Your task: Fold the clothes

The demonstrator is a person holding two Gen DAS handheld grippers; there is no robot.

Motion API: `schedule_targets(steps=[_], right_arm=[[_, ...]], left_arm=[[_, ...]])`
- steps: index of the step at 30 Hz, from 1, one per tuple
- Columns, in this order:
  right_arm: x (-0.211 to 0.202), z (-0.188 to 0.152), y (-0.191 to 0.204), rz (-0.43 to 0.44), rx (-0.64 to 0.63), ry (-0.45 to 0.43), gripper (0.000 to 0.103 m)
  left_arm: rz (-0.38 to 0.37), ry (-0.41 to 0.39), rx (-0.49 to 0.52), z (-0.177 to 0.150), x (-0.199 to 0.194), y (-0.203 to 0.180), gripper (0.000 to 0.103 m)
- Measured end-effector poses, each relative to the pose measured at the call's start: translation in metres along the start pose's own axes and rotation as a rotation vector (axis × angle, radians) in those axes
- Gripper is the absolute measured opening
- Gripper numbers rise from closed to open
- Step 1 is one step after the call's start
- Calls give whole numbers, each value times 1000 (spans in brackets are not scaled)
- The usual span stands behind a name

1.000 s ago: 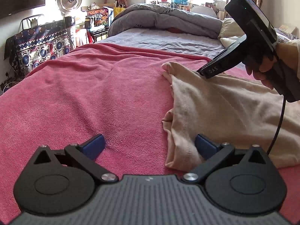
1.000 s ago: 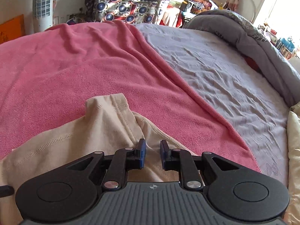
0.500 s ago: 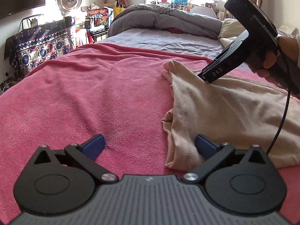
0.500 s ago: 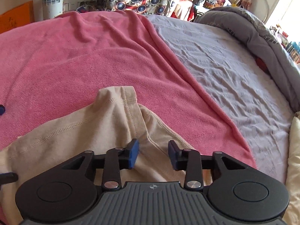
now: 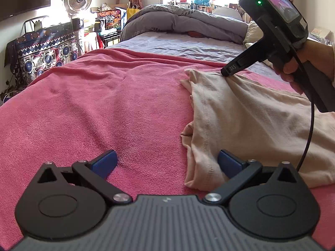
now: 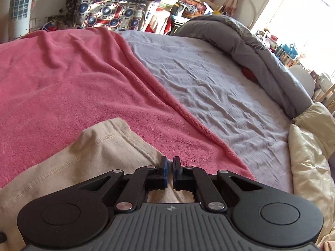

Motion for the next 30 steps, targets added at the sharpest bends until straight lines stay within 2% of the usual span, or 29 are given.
schedule_targets(steps=[3,6,7,8,10,13,15,17,20,21,24,25,26,27,29,30], right_arm=[[24,-6,-6,-44,25,25,6],[32,-7,-12,-46,109,13,7],[25,-5,-16,-29,153,8,11],[16,-3,-20,-6,202,-1,23],[-17,1,-30,52,284,-56,39],[-80,-8,-34,196,355,-109,38],[-114,-34,-31,269,373,-90,37],[-135,-72,-28,258,355,-40,37],[-145,-156,-47,75,311,113,37],[-151,-176,-60,30,337,116,39],[-201,-210,-115,-74,639,56,42],[-220,-220,-127,-75,741,14,49],[-239,-230,-138,-56,839,-39,62],[-259,-240,-150,-37,937,-94,67],[-279,-266,-167,-13,1102,-152,70],[-281,-280,-174,-14,1162,-156,70]], left_arm=[[-1,0,0,-1,-1,0,103],[-5,-2,-4,-1,-2,3,103],[-7,-3,-6,-2,-3,3,103],[-8,-4,-7,-2,-3,4,103],[-8,-4,-7,-2,-3,4,103],[-9,-3,-9,-1,-2,5,103],[-9,-1,-9,-1,-1,5,103],[-6,0,-6,-1,0,5,103],[-4,3,-3,0,3,7,103],[-6,2,-5,0,3,7,103],[-13,-5,-17,0,2,10,103],[-19,-13,-32,0,0,12,103],[-27,-22,-53,0,-2,15,103],[-20,-28,-82,0,-5,21,103],[32,-28,-135,-2,-14,37,103],[93,-7,-132,-5,-18,47,103]])
Point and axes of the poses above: each gripper's, at about its wrist camera, not at the fingertips, and x roughly the way its jaws point, y to its left, z to its top, the point moved 9 cm from there along x, roughly the way its jaws point, and after that the axes turned 15 degrees about x, right-handed, at the moved point
